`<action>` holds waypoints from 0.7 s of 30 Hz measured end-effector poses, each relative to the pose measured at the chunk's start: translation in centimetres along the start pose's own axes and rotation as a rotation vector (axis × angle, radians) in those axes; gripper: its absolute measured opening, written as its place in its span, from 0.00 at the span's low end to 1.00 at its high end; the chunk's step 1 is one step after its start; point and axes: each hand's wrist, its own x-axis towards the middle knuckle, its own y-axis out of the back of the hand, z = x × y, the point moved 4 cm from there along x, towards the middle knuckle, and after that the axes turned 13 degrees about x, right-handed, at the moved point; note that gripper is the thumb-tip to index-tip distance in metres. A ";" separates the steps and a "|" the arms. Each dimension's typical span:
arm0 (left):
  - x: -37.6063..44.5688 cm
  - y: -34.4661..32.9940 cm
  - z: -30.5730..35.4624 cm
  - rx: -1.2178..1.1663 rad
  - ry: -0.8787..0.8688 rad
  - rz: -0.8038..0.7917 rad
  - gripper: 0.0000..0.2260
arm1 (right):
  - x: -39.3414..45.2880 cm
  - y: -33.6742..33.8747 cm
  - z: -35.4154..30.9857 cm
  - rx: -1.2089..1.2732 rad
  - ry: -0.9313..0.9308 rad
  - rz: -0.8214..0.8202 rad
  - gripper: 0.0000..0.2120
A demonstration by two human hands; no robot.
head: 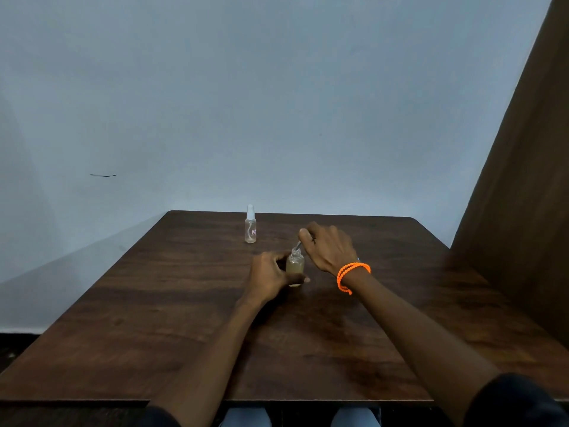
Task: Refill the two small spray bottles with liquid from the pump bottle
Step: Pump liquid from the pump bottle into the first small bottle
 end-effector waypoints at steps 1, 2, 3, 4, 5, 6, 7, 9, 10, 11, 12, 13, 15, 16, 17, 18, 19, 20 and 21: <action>0.0 0.0 0.0 0.002 -0.003 0.002 0.25 | -0.1 -0.1 0.0 -0.005 0.006 0.000 0.21; 0.0 0.0 0.0 0.000 -0.003 0.003 0.25 | -0.1 -0.1 0.0 -0.006 0.010 -0.005 0.22; 0.0 0.0 0.0 -0.005 -0.002 0.002 0.24 | -0.1 -0.2 -0.1 -0.001 0.008 -0.014 0.23; -0.1 0.1 0.0 -0.008 0.000 0.002 0.25 | -0.1 -0.2 -0.1 0.006 0.007 -0.020 0.23; -0.1 0.1 0.0 -0.006 -0.001 0.004 0.25 | 0.0 -0.1 -0.1 0.016 0.004 -0.022 0.22; -0.1 0.1 0.1 -0.004 -0.004 0.006 0.25 | 0.0 0.0 -0.2 0.027 0.004 -0.020 0.22; -0.1 0.2 0.1 -0.001 -0.009 0.009 0.25 | 0.0 0.0 -0.2 0.037 0.001 -0.018 0.21; -0.1 0.1 0.2 0.000 -0.015 0.011 0.24 | 0.0 0.1 -0.2 0.041 -0.005 -0.019 0.19; 0.0 0.1 0.2 0.002 -0.016 0.010 0.24 | 0.0 0.1 -0.2 0.038 -0.009 -0.022 0.18; 0.0 0.1 0.1 0.003 -0.016 0.010 0.24 | 0.1 0.1 -0.3 0.033 -0.013 -0.023 0.17; 0.0 0.0 0.1 0.002 -0.013 0.009 0.24 | 0.1 0.1 -0.3 0.026 -0.012 -0.024 0.17; 0.0 0.0 0.1 -0.001 -0.007 0.009 0.24 | 0.1 0.0 -0.3 0.020 -0.013 -0.024 0.17; -0.1 0.1 0.1 -0.017 0.002 0.003 0.23 | 0.0 -0.1 -0.3 0.006 -0.017 -0.024 0.19; -0.1 0.1 0.2 -0.022 0.001 0.000 0.23 | 0.0 -0.2 -0.4 0.000 -0.017 -0.023 0.20; -0.1 0.1 0.2 -0.023 -0.003 -0.001 0.23 | -0.1 -0.3 -0.4 -0.001 -0.014 -0.022 0.21; -0.1 0.1 0.2 -0.025 -0.004 -0.002 0.24 | -0.1 -0.2 -0.4 0.006 -0.009 -0.021 0.20; -0.1 0.1 0.2 -0.026 -0.001 -0.003 0.24 | -0.1 -0.2 -0.5 0.020 -0.008 -0.019 0.19; -0.1 0.1 0.2 -0.027 0.002 0.000 0.23 | -0.1 -0.1 -0.5 0.032 -0.007 -0.017 0.18; -0.1 0.1 0.2 -0.029 0.005 0.001 0.23 | -0.1 0.0 -0.5 0.037 -0.007 -0.017 0.16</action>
